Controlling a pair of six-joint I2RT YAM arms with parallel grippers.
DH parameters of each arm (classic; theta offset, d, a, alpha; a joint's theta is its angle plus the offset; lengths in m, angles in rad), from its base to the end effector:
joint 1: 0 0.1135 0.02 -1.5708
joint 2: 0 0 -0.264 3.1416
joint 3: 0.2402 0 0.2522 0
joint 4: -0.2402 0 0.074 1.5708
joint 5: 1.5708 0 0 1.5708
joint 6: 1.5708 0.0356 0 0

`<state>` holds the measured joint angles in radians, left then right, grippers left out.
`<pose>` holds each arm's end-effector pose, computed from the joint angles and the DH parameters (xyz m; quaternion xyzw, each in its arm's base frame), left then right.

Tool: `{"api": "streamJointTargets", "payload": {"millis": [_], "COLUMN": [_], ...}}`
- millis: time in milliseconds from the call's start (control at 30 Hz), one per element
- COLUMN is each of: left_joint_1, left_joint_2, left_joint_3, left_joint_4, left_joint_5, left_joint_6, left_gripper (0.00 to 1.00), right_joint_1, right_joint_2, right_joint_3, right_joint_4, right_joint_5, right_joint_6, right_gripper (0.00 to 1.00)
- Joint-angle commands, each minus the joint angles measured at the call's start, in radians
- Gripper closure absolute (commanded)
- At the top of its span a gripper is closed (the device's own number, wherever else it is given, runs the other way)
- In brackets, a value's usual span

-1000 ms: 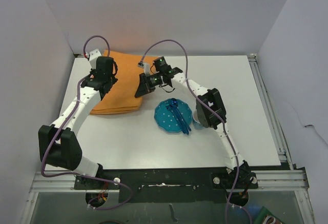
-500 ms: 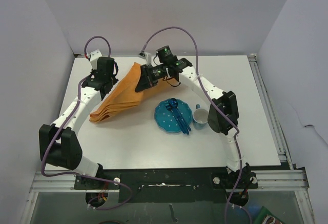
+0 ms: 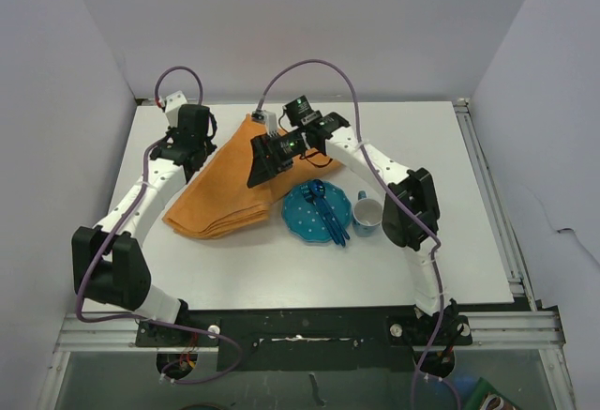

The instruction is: Set the dinner table for one person

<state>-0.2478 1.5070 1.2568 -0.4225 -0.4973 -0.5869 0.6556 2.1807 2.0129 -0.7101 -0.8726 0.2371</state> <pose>0.3316 -0.0664 0.3088 -0.2526 0.8426 0.0321 0.4745 0.3675 0.3171 0.2736 -0.3174 0.8041 0.4914 0.1060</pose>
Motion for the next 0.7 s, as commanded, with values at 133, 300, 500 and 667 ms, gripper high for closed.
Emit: {"api": "streamJointTargets", "payload": {"millis": [133, 300, 500, 667], "left_joint_1": [-0.002, -0.002, -0.001, -0.001], "left_joint_2": [0.043, 0.078, 0.139, 0.202], "left_joint_3": [0.032, 0.034, 0.033, 0.041], "left_joint_4": [0.036, 0.047, 0.114, 0.226], "left_joint_5": [-0.009, 0.018, 0.149, 0.297], "left_joint_6": [0.013, 0.023, 0.059, 0.084], "left_gripper": [0.78, 0.78, 0.85, 1.0], "right_joint_1": [0.012, 0.042, 0.044, 0.038], "right_joint_2": [-0.108, -0.26, -0.428, -0.482], "right_joint_3": [0.118, -0.046, -0.179, -0.243], "right_joint_4": [-0.095, -0.076, -0.075, -0.06], "right_joint_5": [-0.01, 0.066, 0.184, 0.207], "right_joint_6": [-0.058, -0.05, -0.04, -0.036], "right_gripper": [0.19, 0.23, 0.23, 0.25]}}
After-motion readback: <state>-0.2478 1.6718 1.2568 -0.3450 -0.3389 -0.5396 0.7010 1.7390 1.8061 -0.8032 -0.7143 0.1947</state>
